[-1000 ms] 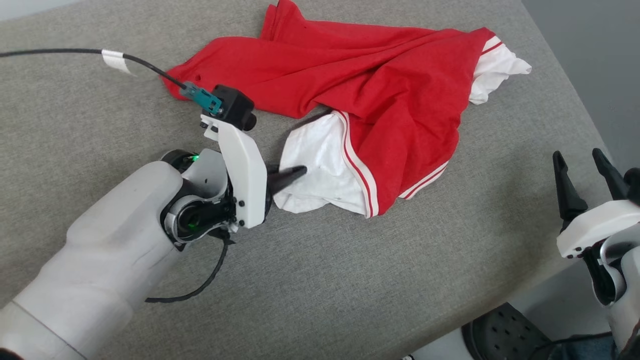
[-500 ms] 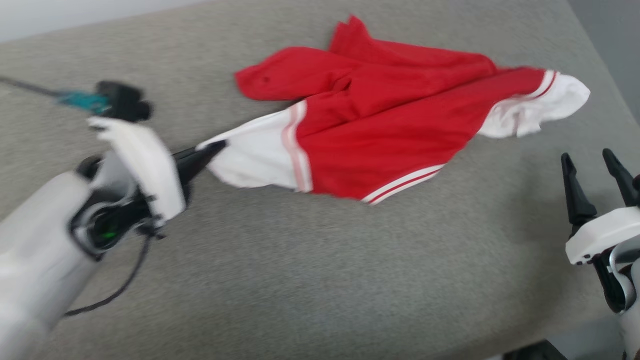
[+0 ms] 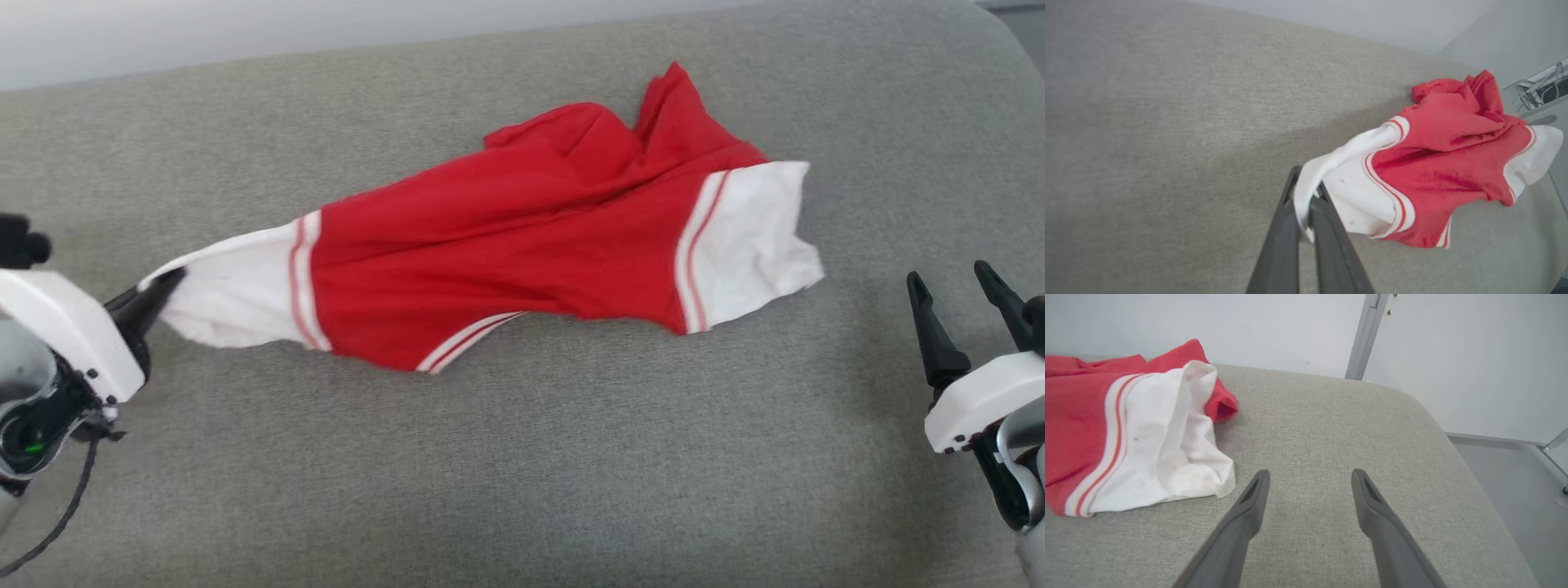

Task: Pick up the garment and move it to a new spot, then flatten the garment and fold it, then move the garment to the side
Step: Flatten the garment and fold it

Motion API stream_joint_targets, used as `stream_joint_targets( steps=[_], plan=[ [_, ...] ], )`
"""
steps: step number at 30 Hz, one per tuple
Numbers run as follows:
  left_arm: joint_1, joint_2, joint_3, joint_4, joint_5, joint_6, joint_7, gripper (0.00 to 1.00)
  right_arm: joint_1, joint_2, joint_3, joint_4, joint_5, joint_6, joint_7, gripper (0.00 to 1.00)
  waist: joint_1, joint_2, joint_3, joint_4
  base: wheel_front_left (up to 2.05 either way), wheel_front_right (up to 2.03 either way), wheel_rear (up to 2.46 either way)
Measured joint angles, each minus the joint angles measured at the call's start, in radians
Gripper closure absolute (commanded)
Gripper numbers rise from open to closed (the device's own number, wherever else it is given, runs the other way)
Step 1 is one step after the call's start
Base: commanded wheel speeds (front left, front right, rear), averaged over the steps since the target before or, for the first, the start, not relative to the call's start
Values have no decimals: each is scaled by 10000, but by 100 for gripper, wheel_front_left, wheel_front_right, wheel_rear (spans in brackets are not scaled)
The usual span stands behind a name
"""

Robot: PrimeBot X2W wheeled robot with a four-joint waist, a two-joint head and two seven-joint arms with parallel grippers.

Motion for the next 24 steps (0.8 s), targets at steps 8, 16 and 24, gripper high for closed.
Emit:
stream_joint_targets(
  steps=[8, 16, 24],
  plan=[
    [144, -673, -224, 654, 698, 12, -966, 4, 248, -341, 337, -637, 40, 0, 725, 0, 0, 0, -62, 224, 0, 0, 0],
    [605, -1225, -746, 815, 2429, 928, -3041, 0, 231, -1081, 1204, -1361, 665, 0, 1871, 0, 0, 0, -203, 673, 0, 0, 0],
    [1877, -2648, 1367, -399, 4500, 2422, -3797, 0, 87, -2211, 2140, -1975, 1942, 0, 3753, 0, 0, 0, -305, 1520, 0, 0, 0]
  ],
)
